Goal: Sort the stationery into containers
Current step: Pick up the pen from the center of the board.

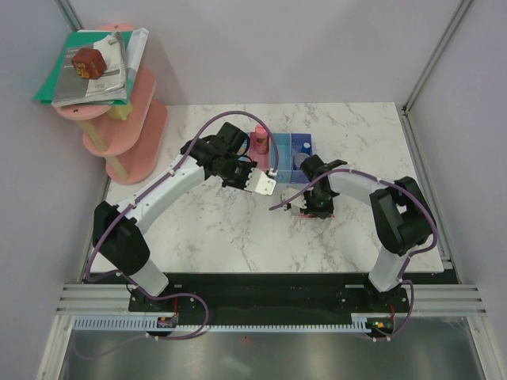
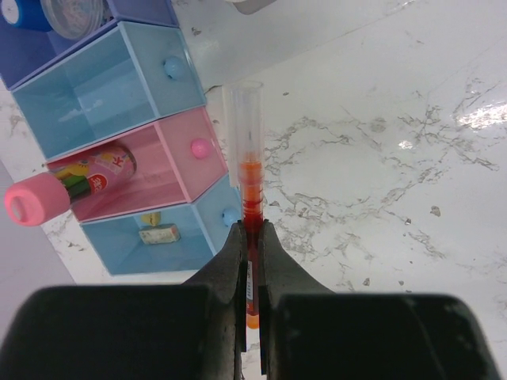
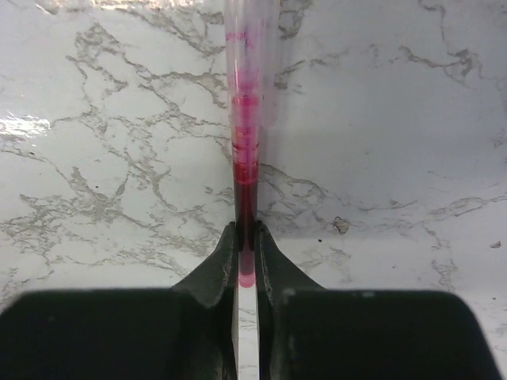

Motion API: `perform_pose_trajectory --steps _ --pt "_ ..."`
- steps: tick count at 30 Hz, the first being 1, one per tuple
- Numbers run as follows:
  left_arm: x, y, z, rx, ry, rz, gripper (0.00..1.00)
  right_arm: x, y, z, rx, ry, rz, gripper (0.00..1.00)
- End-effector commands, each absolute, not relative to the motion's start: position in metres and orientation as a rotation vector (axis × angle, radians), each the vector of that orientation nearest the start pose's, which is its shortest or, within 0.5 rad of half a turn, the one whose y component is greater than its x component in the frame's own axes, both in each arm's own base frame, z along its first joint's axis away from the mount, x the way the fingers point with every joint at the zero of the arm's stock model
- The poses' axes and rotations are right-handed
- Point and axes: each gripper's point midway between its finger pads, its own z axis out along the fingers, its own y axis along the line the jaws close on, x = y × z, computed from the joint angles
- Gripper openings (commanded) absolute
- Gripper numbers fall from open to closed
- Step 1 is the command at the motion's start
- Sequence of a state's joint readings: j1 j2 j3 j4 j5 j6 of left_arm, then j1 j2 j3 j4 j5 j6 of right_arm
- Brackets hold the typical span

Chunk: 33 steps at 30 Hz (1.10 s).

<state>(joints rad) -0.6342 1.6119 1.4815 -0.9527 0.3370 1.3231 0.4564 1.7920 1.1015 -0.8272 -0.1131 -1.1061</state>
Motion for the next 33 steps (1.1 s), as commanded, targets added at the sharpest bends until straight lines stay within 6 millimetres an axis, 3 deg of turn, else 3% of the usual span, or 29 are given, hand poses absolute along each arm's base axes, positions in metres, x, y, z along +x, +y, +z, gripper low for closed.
perform_pose_trajectory --steps 1,4,8,16,18,26,27,28,30,33 --pt "0.317 -0.252 0.208 2.086 1.341 -0.136 0.02 0.262 0.117 -0.031 -2.18 2.189 0.238 0.07" --pt "0.322 -0.251 0.213 2.037 1.389 -0.136 0.02 0.265 0.118 -0.022 -2.144 2.19 0.213 0.0" --pt "0.337 -0.252 0.224 1.929 1.478 -0.108 0.02 0.268 0.121 -0.003 -2.049 2.208 0.183 0.0" --pt "0.353 -0.254 0.243 1.653 1.711 -0.173 0.02 0.283 0.127 0.064 -1.735 2.223 0.08 0.0" --pt "0.356 -0.256 0.24 1.612 1.76 -0.187 0.02 0.284 0.125 0.084 -1.673 2.195 0.049 0.0" --pt "0.373 -0.285 0.249 1.323 1.953 -0.363 0.02 0.292 0.114 0.149 -1.265 2.215 -0.015 0.0" --pt "0.378 -0.291 0.239 1.303 1.992 -0.381 0.02 0.293 0.114 0.154 -1.2 2.23 -0.008 0.0" --pt "0.383 -0.297 0.247 1.234 2.014 -0.414 0.02 0.295 0.111 0.159 -1.144 2.236 -0.027 0.0" --pt "0.39 -0.309 0.233 1.15 2.099 -0.476 0.02 0.301 0.109 0.172 -1.021 2.239 -0.014 0.0" --pt "0.398 -0.328 0.241 1.03 2.139 -0.575 0.02 0.314 0.095 0.19 -0.84 2.237 -0.066 0.0"
